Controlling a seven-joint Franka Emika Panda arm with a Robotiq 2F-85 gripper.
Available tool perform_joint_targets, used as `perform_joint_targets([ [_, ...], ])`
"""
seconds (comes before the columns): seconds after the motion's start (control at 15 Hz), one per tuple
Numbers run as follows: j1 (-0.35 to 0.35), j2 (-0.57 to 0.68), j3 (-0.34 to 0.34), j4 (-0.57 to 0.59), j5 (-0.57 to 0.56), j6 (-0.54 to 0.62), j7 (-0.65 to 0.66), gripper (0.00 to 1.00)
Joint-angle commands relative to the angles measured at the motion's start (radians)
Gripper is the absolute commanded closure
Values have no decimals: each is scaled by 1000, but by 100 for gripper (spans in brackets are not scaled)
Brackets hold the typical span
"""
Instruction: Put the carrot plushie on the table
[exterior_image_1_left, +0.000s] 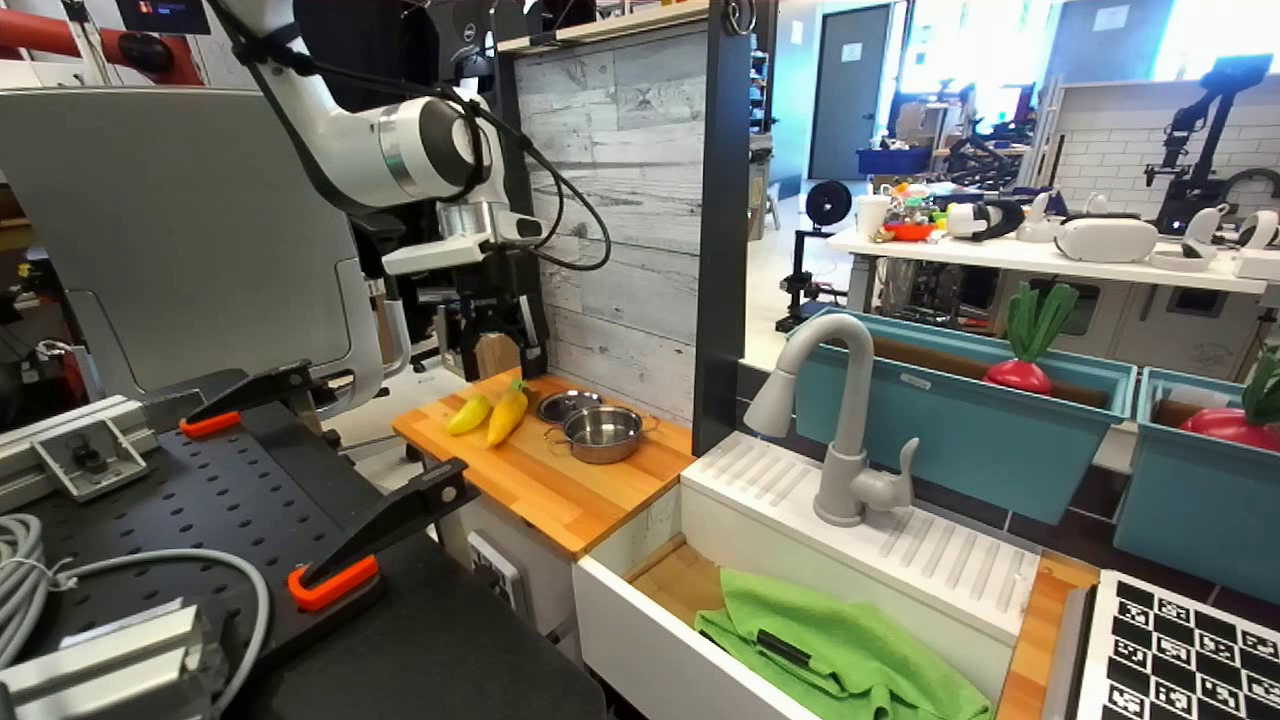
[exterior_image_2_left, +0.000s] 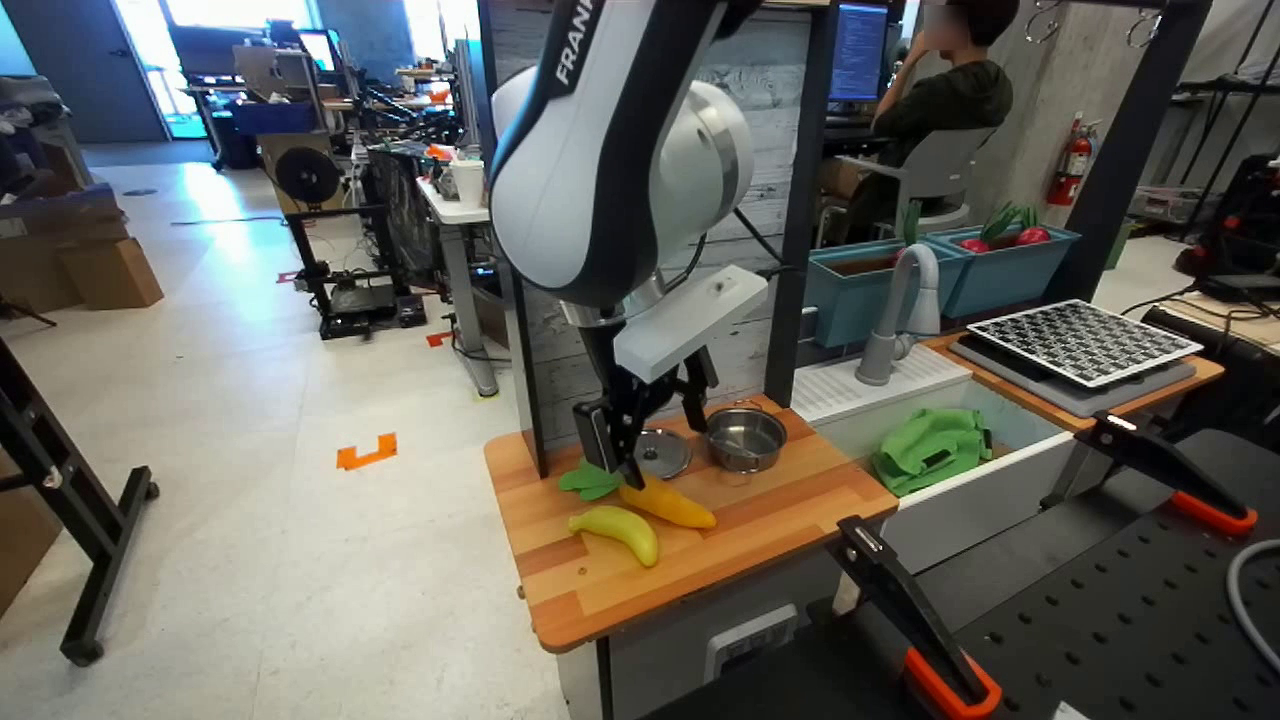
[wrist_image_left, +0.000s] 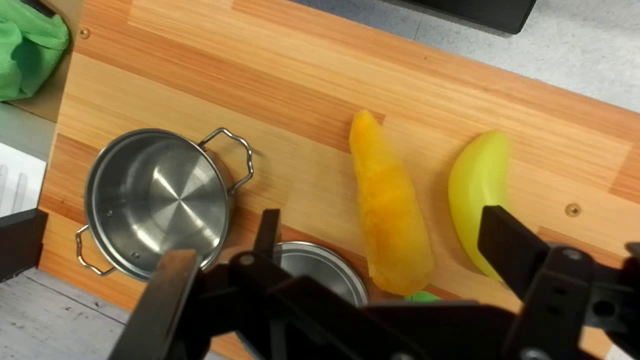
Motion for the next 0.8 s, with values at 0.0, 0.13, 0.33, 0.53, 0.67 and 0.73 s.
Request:
perform_joint_targets([
  [0.0, -16, -167, 9, -179, -15, 62, 3, 0],
  [0.13, -20, -240, 6, -259, -22, 88, 4, 0],
  [0.33, -21, -202, 14, -199, -13, 39, 7, 0],
  [0.53, -28, -243, 15, -246, -14, 47, 7, 0],
  [0.67, -28, -243, 15, -250, -13, 49, 7, 0],
  [0.73, -28, -243, 15, -252, -13, 50, 7, 0],
])
